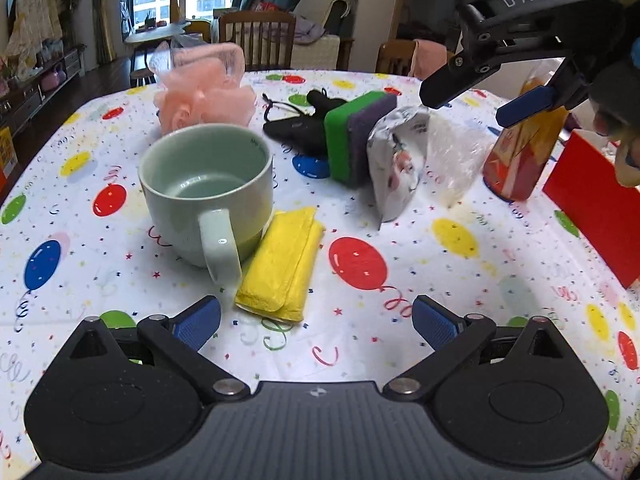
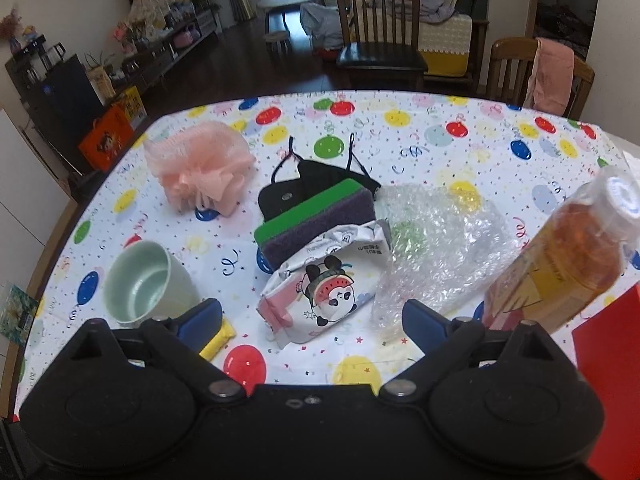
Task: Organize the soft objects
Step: 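Move the right gripper to the panda wipe pack while the left gripper reaches the yellow cloth, then close the right gripper on the panda wipe pack while the left gripper grasps the yellow cloth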
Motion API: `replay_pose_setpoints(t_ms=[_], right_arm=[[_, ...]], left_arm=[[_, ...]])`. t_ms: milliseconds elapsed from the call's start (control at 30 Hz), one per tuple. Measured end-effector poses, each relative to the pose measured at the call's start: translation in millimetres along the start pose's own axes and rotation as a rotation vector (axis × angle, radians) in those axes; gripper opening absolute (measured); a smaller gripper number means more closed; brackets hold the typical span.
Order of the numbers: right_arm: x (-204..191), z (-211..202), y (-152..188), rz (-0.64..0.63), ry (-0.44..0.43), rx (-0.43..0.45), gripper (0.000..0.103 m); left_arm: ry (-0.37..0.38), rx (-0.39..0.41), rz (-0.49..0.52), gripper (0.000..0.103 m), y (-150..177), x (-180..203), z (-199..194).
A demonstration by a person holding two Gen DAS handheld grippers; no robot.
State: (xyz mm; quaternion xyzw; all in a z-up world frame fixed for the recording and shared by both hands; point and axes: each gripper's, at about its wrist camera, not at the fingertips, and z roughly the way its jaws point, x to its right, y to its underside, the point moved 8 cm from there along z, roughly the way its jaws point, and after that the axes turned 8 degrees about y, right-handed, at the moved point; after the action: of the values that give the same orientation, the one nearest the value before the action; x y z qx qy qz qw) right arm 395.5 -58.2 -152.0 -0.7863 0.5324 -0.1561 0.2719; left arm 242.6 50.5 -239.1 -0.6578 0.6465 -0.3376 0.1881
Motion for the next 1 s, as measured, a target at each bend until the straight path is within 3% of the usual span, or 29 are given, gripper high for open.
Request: replay_pose_setpoints(t_ms=[633, 800, 1000], right_arm=[[-8.5, 55.3, -17.7, 0.008, 0.078, -0.064, 0.085], [-14.5, 74.0, -18.0, -0.008, 0.094, -0.107, 0.082], [-15.0, 87.6, -15.7, -0.013, 0.121, -0.137, 0.076]], left_arm=[[0.013, -0.007, 0.005, 0.098, -4.2, -1.6, 28.3], [0.040, -0.015, 0.085, 0.098, -4.2, 19.9, 31.7], [-0.030, -0.041, 0.039, 0.094, -10.6, 16.9, 45.1]])
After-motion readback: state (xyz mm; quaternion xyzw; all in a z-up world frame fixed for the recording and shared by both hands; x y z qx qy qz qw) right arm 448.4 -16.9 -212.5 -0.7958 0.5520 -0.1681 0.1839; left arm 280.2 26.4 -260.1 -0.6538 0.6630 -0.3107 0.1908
